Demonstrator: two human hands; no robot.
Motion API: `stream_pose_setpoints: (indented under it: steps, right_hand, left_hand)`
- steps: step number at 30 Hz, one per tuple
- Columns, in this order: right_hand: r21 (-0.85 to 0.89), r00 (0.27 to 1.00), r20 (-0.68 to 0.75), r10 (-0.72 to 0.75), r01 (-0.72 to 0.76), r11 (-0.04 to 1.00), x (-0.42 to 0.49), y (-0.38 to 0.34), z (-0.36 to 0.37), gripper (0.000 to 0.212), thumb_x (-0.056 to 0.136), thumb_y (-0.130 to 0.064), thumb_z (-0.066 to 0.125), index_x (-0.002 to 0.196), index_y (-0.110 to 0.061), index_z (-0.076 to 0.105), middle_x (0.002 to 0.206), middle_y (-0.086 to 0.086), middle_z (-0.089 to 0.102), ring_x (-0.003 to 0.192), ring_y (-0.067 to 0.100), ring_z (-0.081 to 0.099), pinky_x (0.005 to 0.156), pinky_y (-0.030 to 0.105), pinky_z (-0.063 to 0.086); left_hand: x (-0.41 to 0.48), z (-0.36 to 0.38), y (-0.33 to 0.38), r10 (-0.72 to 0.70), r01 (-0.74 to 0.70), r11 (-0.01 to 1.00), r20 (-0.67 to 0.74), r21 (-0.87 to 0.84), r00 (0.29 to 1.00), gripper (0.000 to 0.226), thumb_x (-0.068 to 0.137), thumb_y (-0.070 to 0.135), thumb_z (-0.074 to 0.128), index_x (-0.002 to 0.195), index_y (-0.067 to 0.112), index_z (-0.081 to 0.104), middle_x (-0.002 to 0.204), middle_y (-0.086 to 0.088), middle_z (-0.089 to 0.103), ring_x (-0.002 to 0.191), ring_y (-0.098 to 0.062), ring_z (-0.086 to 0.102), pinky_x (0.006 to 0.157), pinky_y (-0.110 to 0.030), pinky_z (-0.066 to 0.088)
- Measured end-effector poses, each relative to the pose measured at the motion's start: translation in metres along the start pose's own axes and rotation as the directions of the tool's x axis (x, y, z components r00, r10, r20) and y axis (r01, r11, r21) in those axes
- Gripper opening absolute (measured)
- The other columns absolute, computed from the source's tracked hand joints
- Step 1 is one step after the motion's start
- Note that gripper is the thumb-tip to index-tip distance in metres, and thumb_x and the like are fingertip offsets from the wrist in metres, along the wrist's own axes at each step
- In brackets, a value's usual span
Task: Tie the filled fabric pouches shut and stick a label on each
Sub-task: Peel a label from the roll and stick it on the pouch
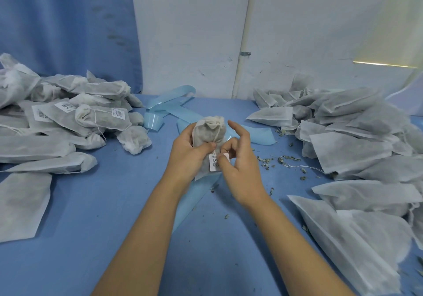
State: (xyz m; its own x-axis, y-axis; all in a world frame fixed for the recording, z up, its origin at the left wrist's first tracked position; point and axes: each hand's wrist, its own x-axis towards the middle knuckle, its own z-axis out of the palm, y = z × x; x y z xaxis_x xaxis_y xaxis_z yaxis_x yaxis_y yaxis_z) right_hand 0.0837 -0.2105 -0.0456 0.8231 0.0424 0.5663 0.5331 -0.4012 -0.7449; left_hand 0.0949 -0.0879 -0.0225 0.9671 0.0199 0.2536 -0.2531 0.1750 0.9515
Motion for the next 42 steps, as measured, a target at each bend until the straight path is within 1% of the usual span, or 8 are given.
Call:
stream_pose_setpoints:
  steps: [9,14,18,23,26,32,38,42]
  right_hand:
    - [-0.171,0.999,-0.021,0.028,-0.031,0.985,0.003,-0.003,0.002,0.079,0.079,-0.025,0.070,0.144,-0.024,0.026,0.074,-0.014,0.053,0.076,0.005,0.056,0.085,0.045,0.047]
    - [-0.274,0.991,-0.066,0.116,-0.130,0.953,0.003,-0.002,0.001,0.094,0.072,-0.051,0.073,0.145,-0.024,0.021,0.083,-0.017,0.050,0.080,0.002,0.052,0.089,0.042,0.044]
    - [-0.092,0.956,-0.009,0.295,-0.294,0.951,0.003,0.001,-0.001,0.099,0.060,-0.073,0.066,0.140,-0.035,0.022,0.104,-0.021,0.053,0.097,0.005,0.057,0.088,0.033,0.047]
    - [0.284,0.932,0.047,0.359,-0.357,0.890,0.004,-0.001,0.003,0.046,0.077,-0.032,0.080,0.114,-0.034,0.052,0.099,-0.004,0.067,0.086,0.005,0.068,0.076,0.025,0.054]
    - [0.465,0.930,-0.027,0.366,-0.312,0.829,0.008,-0.007,0.000,0.036,0.080,-0.020,0.078,0.109,-0.025,0.057,0.101,-0.004,0.067,0.081,-0.003,0.067,0.063,0.010,0.049]
    - [0.544,0.865,-0.075,0.496,-0.381,0.748,0.009,-0.009,-0.003,0.029,0.082,-0.027,0.074,0.106,-0.018,0.062,0.088,-0.009,0.069,0.077,0.001,0.066,0.063,0.014,0.048]
    - [0.669,0.820,0.078,0.568,-0.465,0.580,0.008,-0.013,0.000,0.038,0.080,-0.036,0.073,0.104,-0.007,0.065,0.089,0.012,0.066,0.078,0.024,0.057,0.074,0.034,0.046]
    - [0.758,0.813,0.177,0.555,-0.472,0.450,0.011,-0.015,-0.002,0.045,0.086,-0.036,0.064,0.113,-0.001,0.064,0.089,0.012,0.064,0.070,0.017,0.058,0.067,0.025,0.047]
  left_hand:
    - [-0.001,-0.001,0.000,0.055,-0.054,0.998,-0.016,0.033,0.998,0.043,0.082,-0.009,0.060,0.108,0.026,0.062,0.106,0.001,0.070,0.098,-0.014,0.066,0.074,-0.024,0.055]
    - [-0.002,-0.001,0.003,0.069,-0.067,0.997,-0.050,0.044,0.996,0.041,0.084,-0.008,0.060,0.110,0.024,0.060,0.112,-0.002,0.068,0.103,-0.016,0.065,0.084,-0.030,0.054]
    - [-0.002,-0.002,0.005,0.022,-0.025,0.999,-0.069,-0.030,0.997,0.038,0.085,-0.007,0.060,0.105,0.025,0.061,0.101,0.002,0.069,0.085,-0.005,0.068,0.064,-0.017,0.053]
    - [-0.002,0.001,0.004,-0.064,0.057,0.989,-0.043,-0.136,0.997,0.028,0.084,0.012,0.069,0.110,0.018,0.061,0.104,-0.003,0.072,0.092,-0.018,0.070,0.071,-0.028,0.057]
    - [-0.001,0.000,0.003,-0.147,0.153,0.968,0.044,-0.200,0.988,0.051,0.071,0.035,0.075,0.115,0.013,0.061,0.106,-0.007,0.072,0.097,-0.023,0.070,0.080,-0.035,0.056]
    - [-0.005,0.005,-0.001,-0.241,0.258,0.963,0.176,-0.081,0.954,0.056,0.064,0.049,0.072,0.104,0.011,0.067,0.098,0.000,0.075,0.090,-0.013,0.071,0.069,-0.020,0.055]
    - [-0.006,0.006,-0.004,-0.226,0.231,0.972,0.117,-0.034,0.967,0.047,0.061,0.052,0.075,0.085,0.012,0.070,0.069,-0.001,0.069,0.059,-0.010,0.059,0.065,-0.021,0.053]
    - [-0.004,-0.001,-0.006,-0.211,0.225,0.970,0.149,-0.088,0.966,0.035,0.062,0.045,0.076,0.082,0.017,0.072,0.069,-0.005,0.068,0.061,-0.012,0.059,0.066,-0.022,0.051]
